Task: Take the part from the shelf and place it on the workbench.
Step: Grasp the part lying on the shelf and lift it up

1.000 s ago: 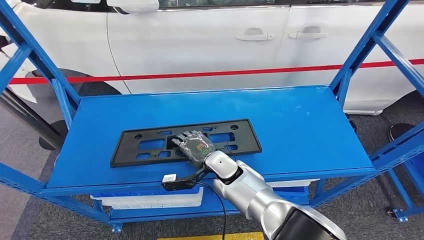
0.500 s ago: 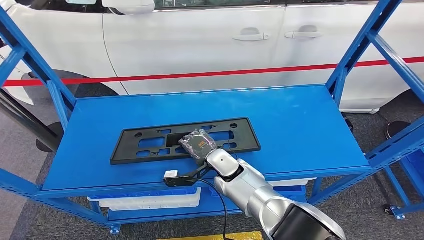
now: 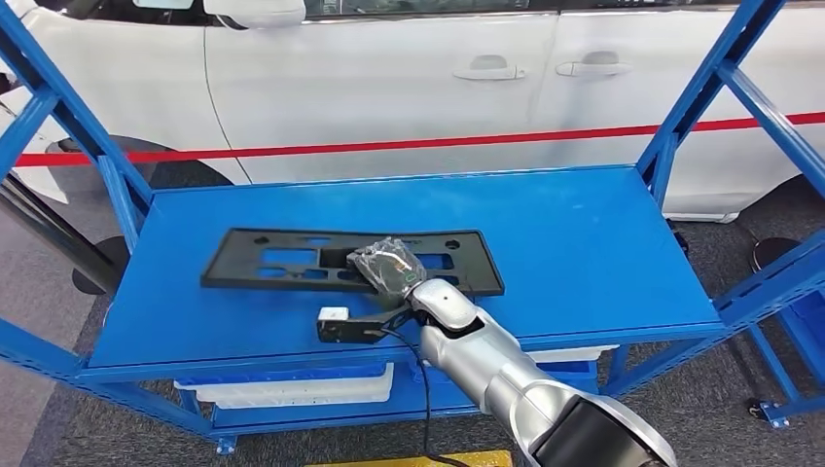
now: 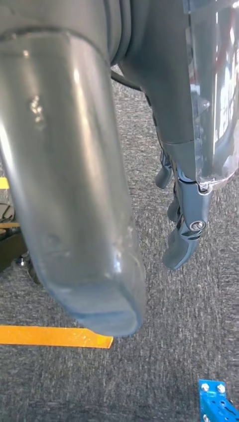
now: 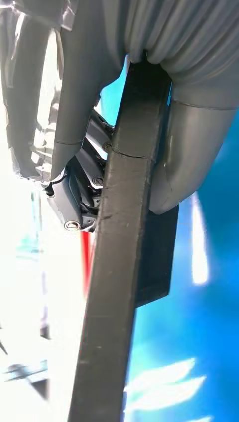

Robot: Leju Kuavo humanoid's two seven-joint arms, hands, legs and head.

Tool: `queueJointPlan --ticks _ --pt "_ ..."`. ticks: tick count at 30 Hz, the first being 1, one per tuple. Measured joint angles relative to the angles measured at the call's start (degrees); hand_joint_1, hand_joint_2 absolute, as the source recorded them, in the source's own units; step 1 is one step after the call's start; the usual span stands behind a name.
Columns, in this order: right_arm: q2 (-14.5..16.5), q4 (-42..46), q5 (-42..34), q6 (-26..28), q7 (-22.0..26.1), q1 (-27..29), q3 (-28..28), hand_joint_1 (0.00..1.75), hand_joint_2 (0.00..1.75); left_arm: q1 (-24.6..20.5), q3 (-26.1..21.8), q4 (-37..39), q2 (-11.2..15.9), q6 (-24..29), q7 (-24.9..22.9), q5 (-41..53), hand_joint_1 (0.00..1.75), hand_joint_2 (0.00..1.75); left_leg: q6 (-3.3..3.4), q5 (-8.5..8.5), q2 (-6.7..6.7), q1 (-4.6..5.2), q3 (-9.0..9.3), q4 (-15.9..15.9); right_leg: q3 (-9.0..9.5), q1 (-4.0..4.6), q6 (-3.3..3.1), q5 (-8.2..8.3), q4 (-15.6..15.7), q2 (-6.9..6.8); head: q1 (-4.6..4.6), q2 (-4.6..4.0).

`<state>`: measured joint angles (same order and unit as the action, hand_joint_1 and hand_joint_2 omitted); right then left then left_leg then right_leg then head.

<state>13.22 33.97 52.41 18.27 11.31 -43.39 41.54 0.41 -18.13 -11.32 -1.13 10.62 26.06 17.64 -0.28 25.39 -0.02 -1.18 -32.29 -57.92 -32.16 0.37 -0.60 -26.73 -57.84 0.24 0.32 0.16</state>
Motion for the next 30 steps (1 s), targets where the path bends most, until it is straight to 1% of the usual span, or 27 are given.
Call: queueJointPlan --ticks 2,3,4,5,6,7,8,9,10,11,12,13,14,15,17,18,19,20,22,23,24,25,26,27,28,29,30 --pt "-0.2 7.4 -10.2 -0.9 4.5 1.8 -2.2 1.75 1.75 0.1 -1.0 0.0 -0.2 0.3 0.4 0.0 0.00 0.00 -0.84 0.23 0.18 -0.27 0.31 0.0 0.28 0.01 -0.60 0.27 0.5 0.13 0.04 0.01" --pt "-0.3 11.9 -14.8 -1.6 5.9 3.1 -3.1 1.75 1.75 0.2 -1.5 0.0 -0.4 0.4 0.7 0.0 0.00 0.00 -1.11 0.83 0.22 -0.34 0.18 -0.6 0.48 -0.12 -0.96 0.46 0.8 0.15 0.05 0.01" --pt "-0.5 16.7 -19.0 -2.3 6.6 4.6 -3.8 1.75 1.75 0.3 -2.0 0.0 -0.6 0.5 1.0 0.0 0.00 0.00 -1.33 2.15 0.22 -0.36 -0.53 -2.4 0.62 -0.32 -1.27 0.67 1.2 0.11 -0.03 0.02" --pt "-0.6 21.2 -22.4 -2.9 7.0 6.2 -4.5 1.75 1.75 0.4 -2.5 0.0 -0.8 0.7 1.3 0.0 0.00 0.00 -1.47 3.99 0.20 -0.39 -1.80 -5.4 0.65 -0.44 -1.47 0.81 1.4 0.00 -0.11 0.01" --pt "-0.9 25.3 -25.2 -3.2 7.3 8.0 -5.1 1.75 1.75 0.4 -3.0 0.0 -1.0 0.8 1.5 0.0 0.00 0.00 -1.61 6.09 0.18 -0.36 -3.52 -9.1 0.53 -0.44 -1.60 0.84 1.4 -0.09 -0.19 0.01" --pt "-1.3 29.0 -27.7 -3.4 7.8 9.8 -5.6 1.75 1.75 0.5 -3.5 0.0 -1.2 0.9 1.7 0.1 0.00 0.00 -1.74 7.80 0.18 -0.37 -5.24 -12.8 0.35 -0.39 -1.65 0.85 1.3 -0.22 -0.23 0.01" --pt "-1.7 32.3 -29.9 -3.4 8.4 11.5 -6.2 1.75 1.75 0.7 -3.9 0.0 -1.3 1.0 1.8 0.2 0.00 0.00 -1.82 8.50 0.19 -0.38 -6.35 -15.2 0.17 -0.32 -1.64 0.83 1.2 -0.33 -0.22 0.01" --pt "-2.2 35.4 -31.8 -3.4 8.9 13.1 -6.7 1.75 1.75 0.8 -4.3 0.0 -1.4 1.0 2.0 0.3 0.00 0.00 -1.83 8.08 0.20 -0.38 -6.56 -15.6 -0.01 -0.27 -1.62 0.77 1.0 -0.41 -0.22 0.01" --pt "-2.7 38.3 -33.4 -3.3 9.2 14.3 -7.3 1.75 1.75 1.0 -4.7 0.0 -1.5 1.1 2.1 0.3 0.00 0.00 -1.75 6.55 0.20 -0.38 -5.65 -13.7 -0.12 -0.24 -1.56 0.66 0.7 -0.44 -0.21 0.00" --pt "-3.1 41.0 -34.6 -3.2 9.4 15.0 -7.8 1.75 1.75 1.2 -5.1 0.0 -1.5 1.1 2.2 0.4 0.00 0.00 -1.58 4.34 0.21 -0.37 -3.89 -10.0 -0.16 -0.23 -1.46 0.49 0.5 -0.41 -0.22 0.01" --pt "-3.5 43.2 -35.2 -3.2 9.6 15.6 -8.3 1.75 1.75 1.3 -5.4 0.0 -1.6 1.1 2.2 0.4 0.00 0.44 -1.37 2.71 0.19 -0.29 -2.01 -6.3 -0.22 -0.15 -1.30 0.31 0.2 -0.39 -0.21 0.00" --pt "-3.9 45.3 -35.6 -3.1 9.7 15.9 -8.8 1.75 1.75 1.3 -5.7 0.0 -1.6 1.1 2.3 0.5 0.00 0.87 -1.10 1.60 0.17 -0.17 -0.54 -3.1 -0.37 -0.07 -1.10 0.15 -0.1 -0.32 -0.19 0.00" --pt "-4.2 46.9 -35.9 -3.1 9.8 16.3 -9.1 1.75 1.75 1.3 -5.9 0.0 -1.7 1.1 2.4 0.5 0.00 1.31 -0.85 1.19 0.15 -0.01 0.22 -1.2 -0.57 -0.03 -0.84 0.10 -0.3 -0.27 -0.16 0.00" --pt "-4.5 48.4 -36.2 -3.1 10.0 16.7 -9.4 1.75 1.75 1.3 -6.2 0.0 -1.8 1.1 2.4 0.5 0.00 1.75 -0.60 1.42 0.12 0.17 0.36 -0.7 -0.78 0.00 -0.56 0.12 -0.4 -0.25 -0.17 0.00" --pt "-5.1 50.9 -38.0 -3.4 10.4 17.8 -10.0 1.75 1.75 1.3 -6.6 0.0 -2.0 1.1 2.7 0.9 0.00 1.75 0.02 1.16 0.13 0.17 0.28 -0.4 -0.96 -0.12 0.07 0.10 -0.4 -0.23 -0.18 0.00" --pt "-5.3 52.1 -39.5 -3.7 10.5 18.4 -10.3 1.75 1.75 1.3 -6.8 0.0 -2.1 1.1 2.8 1.1 0.00 1.75 0.41 0.99 0.14 0.07 0.37 -0.1 -1.11 -0.17 0.39 -0.30 -0.8 -0.22 -0.15 0.00" --pt "-5.6 53.2 -41.6 -4.1 10.4 18.9 -10.7 1.75 1.75 1.3 -7.0 0.0 -2.2 1.2 2.9 1.3 0.00 1.75 0.82 0.80 0.17 -0.06 0.45 0.1 -1.69 -0.22 0.71 -1.22 -2.1 -0.21 -0.04 0.00" --pt "-5.9 54.2 -43.9 -4.5 10.1 19.5 -11.2 1.75 1.75 1.3 -7.3 0.0 -2.3 1.2 3.0 1.2 0.00 1.75 1.16 0.67 0.20 -0.19 0.54 0.3 -2.83 -0.31 0.99 -2.68 -4.6 -0.19 0.03 0.00" --pt "-6.4 55.4 -48.7 -5.1 9.4 21.2 -12.3 1.75 1.75 1.3 -8.1 -0.1 -2.6 1.3 2.9 1.0 0.00 1.75 1.47 0.68 0.15 -0.11 0.53 0.4 -6.60 -0.56 1.37 -6.00 -12.1 -0.18 0.18 0.00" --pt "-6.7 55.8 -50.7 -5.4 9.3 22.4 -12.8 1.75 1.75 1.4 -8.6 -0.1 -2.7 1.3 2.8 0.8 0.00 1.75 1.50 0.71 0.10 -0.09 0.54 0.4 -8.28 -0.69 1.51 -6.81 -15.2 -0.19 0.19 0.01" --pt "-7.0 56.0 -52.2 -5.5 9.3 23.7 -13.3 1.75 1.75 1.4 -9.0 -0.1 -2.9 1.4 2.6 0.8 0.00 1.75 1.50 0.78 0.02 -0.08 0.57 0.4 -9.15 -0.83 1.60 -6.54 -16.4 -0.20 0.20 0.01" --pt "-7.3 56.2 -53.5 -5.7 9.6 25.1 -13.7 1.75 1.75 1.4 -9.4 -0.1 -3.1 1.4 2.4 0.8 0.00 1.75 1.44 0.86 -0.06 -0.08 0.64 0.3 -8.84 -0.97 1.64 -5.12 -15.2 -0.21 0.19 0.01" --pt "-7.6 56.4 -54.3 -5.7 10.0 26.5 -14.0 1.75 1.75 1.4 -9.8 -0.1 -3.3 1.5 2.2 0.9 0.00 1.75 1.32 0.99 -0.14 -0.09 0.76 0.3 -7.42 -1.08 1.61 -2.96 -11.9 -0.22 0.19 0.01" --pt "-7.8 56.7 -55.0 -5.7 10.5 27.9 -14.5 1.75 1.75 1.4 -10.2 -0.1 -3.5 1.5 2.1 1.0 0.00 1.75 1.16 1.13 -0.20 -0.09 0.85 0.2 -5.56 -1.16 1.51 -0.98 -7.7 -0.24 0.19 0.00" --pt "-8.0 57.0 -55.5 -5.6 11.1 29.3 -14.9 1.75 1.75 1.4 -10.6 -0.2 -3.7 1.6 1.9 1.1 0.00 1.75 0.91 1.27 -0.27 0.03 0.85 0.0 -3.94 -1.10 1.37 0.44 -4.2 -0.23 0.18 0.00" --pt "-8.1 57.3 -55.8 -5.4 11.7 30.8 -15.3 1.75 1.75 1.5 -11.0 -0.3 -3.8 1.6 1.8 1.2 0.00 1.75 0.62 1.35 -0.33 0.13 0.79 -0.2 -2.93 -0.98 1.21 1.12 -1.9 -0.22 0.15 0.01" --pt "-8.3 57.6 -56.1 -5.2 12.3 32.3 -15.8 1.75 1.75 1.5 -11.3 -0.4 -3.9 1.5 1.7 1.4 0.00 1.75 0.32 1.38 -0.39 0.23 0.69 -0.2 -2.58 -0.84 1.01 1.16 -1.0 -0.18 0.12 0.01"
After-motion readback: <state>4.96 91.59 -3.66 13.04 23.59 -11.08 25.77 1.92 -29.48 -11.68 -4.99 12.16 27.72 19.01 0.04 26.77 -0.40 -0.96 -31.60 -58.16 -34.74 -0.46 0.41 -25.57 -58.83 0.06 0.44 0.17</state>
